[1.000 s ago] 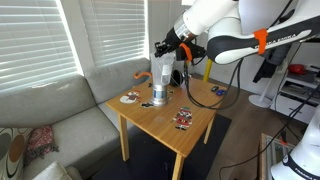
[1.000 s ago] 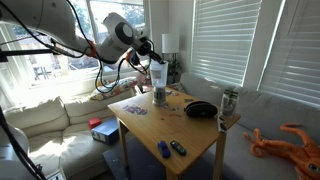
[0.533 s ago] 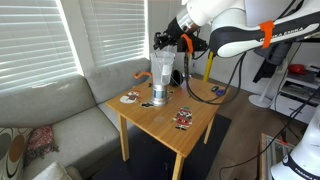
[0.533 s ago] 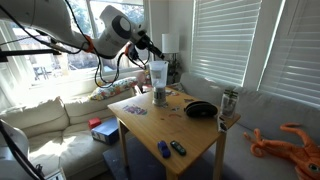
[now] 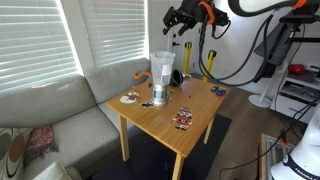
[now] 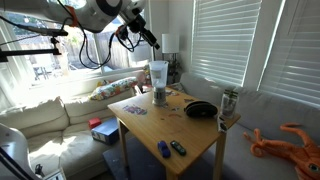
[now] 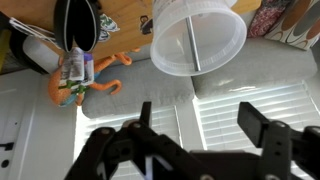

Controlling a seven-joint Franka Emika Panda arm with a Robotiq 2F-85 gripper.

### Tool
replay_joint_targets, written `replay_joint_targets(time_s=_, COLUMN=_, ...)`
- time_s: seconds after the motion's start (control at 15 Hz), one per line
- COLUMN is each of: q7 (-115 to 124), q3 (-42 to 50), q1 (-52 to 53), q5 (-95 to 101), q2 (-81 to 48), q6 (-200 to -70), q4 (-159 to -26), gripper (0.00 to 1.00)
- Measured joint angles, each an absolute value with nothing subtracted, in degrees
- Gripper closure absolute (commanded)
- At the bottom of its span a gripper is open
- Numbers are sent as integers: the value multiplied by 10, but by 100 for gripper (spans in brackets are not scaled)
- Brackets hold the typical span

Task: Turn the silver cup over, put the plastic cup on top of the silver cup and then put the silver spoon inside the plastic cup

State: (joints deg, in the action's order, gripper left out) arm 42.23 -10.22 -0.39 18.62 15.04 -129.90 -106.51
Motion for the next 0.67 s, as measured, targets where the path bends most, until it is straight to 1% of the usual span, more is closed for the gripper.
replay_joint_targets(time_s=0.33, q7=383, q3=-97, q1=-5, q5=184, q2=159, q6=-1189, q4=-1019, gripper=0)
replay_joint_targets(time_s=0.67, q7=376, q3=-97, q1=-5, q5=173, q2=157, q6=-1154, q4=-1011, gripper=0)
